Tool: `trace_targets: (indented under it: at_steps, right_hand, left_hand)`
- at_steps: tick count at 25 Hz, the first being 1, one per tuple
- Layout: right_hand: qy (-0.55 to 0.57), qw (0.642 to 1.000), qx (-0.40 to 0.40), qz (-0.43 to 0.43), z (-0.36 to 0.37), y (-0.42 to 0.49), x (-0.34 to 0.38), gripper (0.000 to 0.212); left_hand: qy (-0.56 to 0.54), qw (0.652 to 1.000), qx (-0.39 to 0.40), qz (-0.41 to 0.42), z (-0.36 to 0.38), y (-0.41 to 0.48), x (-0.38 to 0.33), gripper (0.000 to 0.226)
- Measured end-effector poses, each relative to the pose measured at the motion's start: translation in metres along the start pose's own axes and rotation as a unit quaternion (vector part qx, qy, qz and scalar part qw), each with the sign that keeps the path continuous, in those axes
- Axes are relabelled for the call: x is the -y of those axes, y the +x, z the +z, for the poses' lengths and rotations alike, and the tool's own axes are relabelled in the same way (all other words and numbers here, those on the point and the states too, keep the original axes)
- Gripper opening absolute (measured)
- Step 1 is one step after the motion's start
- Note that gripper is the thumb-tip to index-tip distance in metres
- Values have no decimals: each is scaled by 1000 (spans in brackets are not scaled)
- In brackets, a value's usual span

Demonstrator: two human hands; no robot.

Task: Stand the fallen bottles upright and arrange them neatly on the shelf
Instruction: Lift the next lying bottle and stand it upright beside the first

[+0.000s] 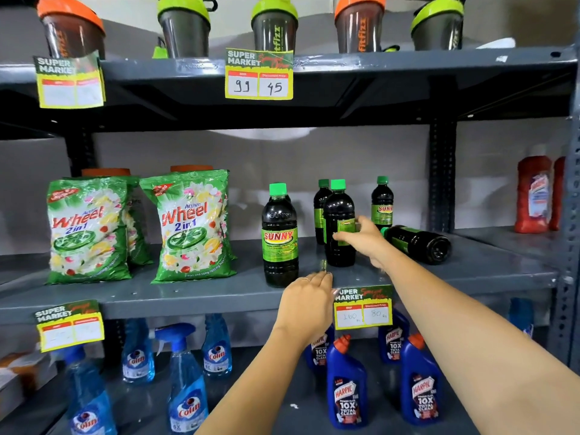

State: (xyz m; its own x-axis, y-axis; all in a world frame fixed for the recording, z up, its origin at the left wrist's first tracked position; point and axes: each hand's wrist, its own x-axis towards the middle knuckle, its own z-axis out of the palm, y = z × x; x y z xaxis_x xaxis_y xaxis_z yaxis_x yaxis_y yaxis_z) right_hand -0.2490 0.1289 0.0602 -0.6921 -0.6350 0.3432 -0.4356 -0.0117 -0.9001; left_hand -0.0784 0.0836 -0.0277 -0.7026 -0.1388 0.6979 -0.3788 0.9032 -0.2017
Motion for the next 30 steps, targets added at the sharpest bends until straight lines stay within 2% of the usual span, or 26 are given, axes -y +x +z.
trace_targets:
  at_steps: [5, 8, 10, 15, 17, 20, 26, 28, 30]
  right_hand:
    - [-52, 996, -66, -38, 10, 1, -12, 73]
    - [-8, 1000, 1, -22, 5, 3, -7, 76]
    - [7, 999, 35, -4, 1, 5, -9, 70]
    - [-117, 991, -38, -52, 8, 1, -12, 87]
    - [-105, 993, 2, -49, 4, 0, -7, 90]
    - [-27, 996, 80, -9, -9, -1, -2, 74]
    - [-112, 994, -9, -1, 3, -3, -8, 83]
    - [-109, 994, 11, 3, 3, -4, -1, 88]
    - [-88, 995, 55, 7, 0, -8, 5, 84]
  left_hand:
    - [-16, 1000, -2, -3, -1, 1, -1, 41]
    - [-27, 1000, -2, -6, 1, 0, -1, 50]
    - [-31, 999, 0, -7, 1, 0, -1, 50]
    - [-32, 999, 15, -10, -1, -1, 0, 46]
    - [-33, 999, 15, -8, -2, -1, 0, 50]
    - [-35, 999, 11, -11, -4, -1, -1, 51]
    - [-35, 999, 21, -16, -5, -1, -2, 52]
    - [-35, 999, 21, -16, -5, -1, -1, 52]
    - [-31, 999, 20, -18, -4, -1, -1, 47]
